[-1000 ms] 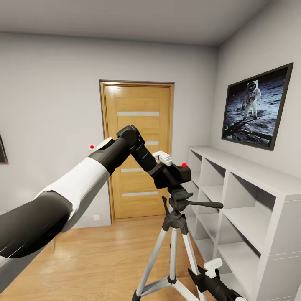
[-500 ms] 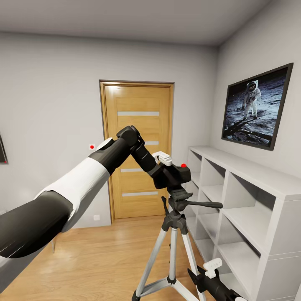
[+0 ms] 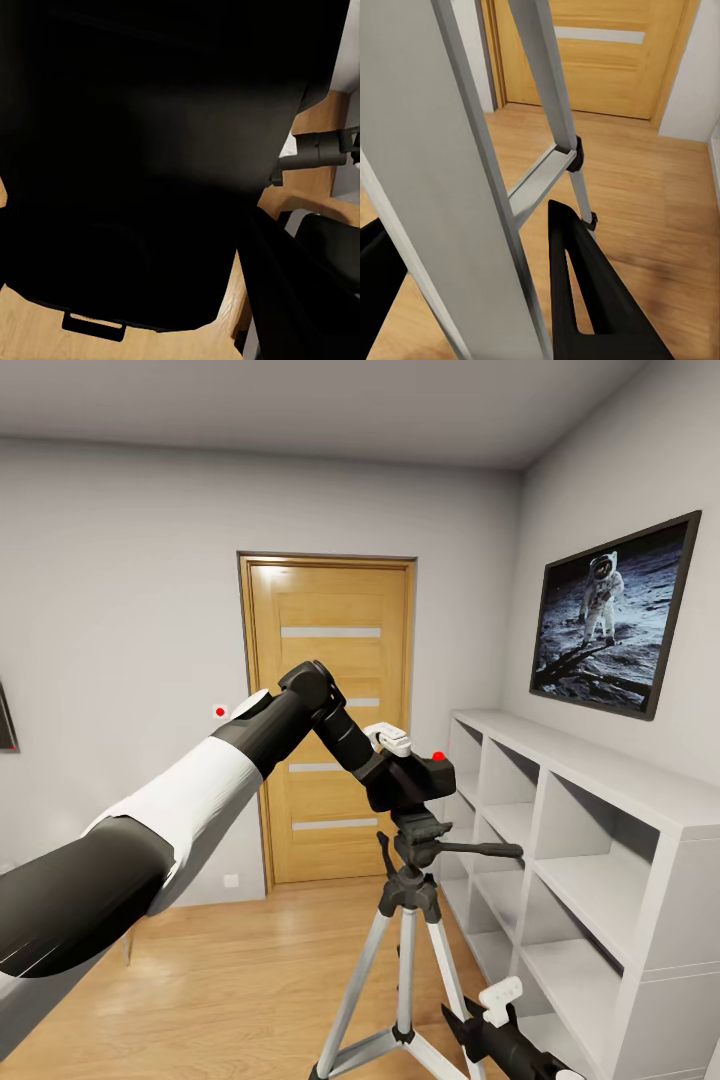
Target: Attach the digital camera to the camera tripod in the bedroom.
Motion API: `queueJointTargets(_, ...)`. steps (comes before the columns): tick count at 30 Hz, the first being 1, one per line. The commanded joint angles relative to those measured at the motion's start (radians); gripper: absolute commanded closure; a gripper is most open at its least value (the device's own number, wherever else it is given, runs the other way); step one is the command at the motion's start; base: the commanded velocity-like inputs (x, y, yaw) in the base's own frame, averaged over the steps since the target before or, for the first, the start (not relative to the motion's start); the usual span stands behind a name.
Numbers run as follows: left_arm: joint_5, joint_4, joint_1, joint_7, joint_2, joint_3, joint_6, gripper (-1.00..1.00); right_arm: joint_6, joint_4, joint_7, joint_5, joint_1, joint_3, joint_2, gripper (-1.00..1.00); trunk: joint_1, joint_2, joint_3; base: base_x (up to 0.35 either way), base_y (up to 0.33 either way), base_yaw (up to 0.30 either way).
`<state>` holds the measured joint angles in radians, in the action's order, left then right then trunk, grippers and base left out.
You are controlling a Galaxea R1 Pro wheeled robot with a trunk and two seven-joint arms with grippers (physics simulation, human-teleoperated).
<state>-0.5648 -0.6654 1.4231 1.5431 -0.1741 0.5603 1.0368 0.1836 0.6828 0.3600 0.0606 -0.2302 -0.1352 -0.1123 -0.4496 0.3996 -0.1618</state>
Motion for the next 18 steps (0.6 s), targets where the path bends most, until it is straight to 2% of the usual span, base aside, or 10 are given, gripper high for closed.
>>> queueJointTargets(1, -0.010, 0.000, 0.000, 0.012, 0.000, 0.000, 0.010, 1.00, 0.005, -0.009, 0.002, -0.011, 0.000, -0.013, -0.001, 1.00, 0.000, 0.000, 0.001, 0.000, 0.000, 0.000)
queueJointTargets(17, -0.010, 0.001, 0.000, 0.012, 0.000, 0.000, 0.010, 1.00, 0.005, -0.009, 0.002, -0.011, 0.000, -0.014, -0.001, 1.00, 0.000, 0.000, 0.001, 0.000, 0.000, 0.000)
queueJointTargets(18, -0.010, 0.001, 0.000, 0.012, 0.000, 0.000, 0.010, -1.00, 0.005, -0.009, 0.002, -0.011, 0.000, -0.014, -0.001, 1.00, 0.000, 0.000, 0.001, 0.000, 0.000, 0.000)
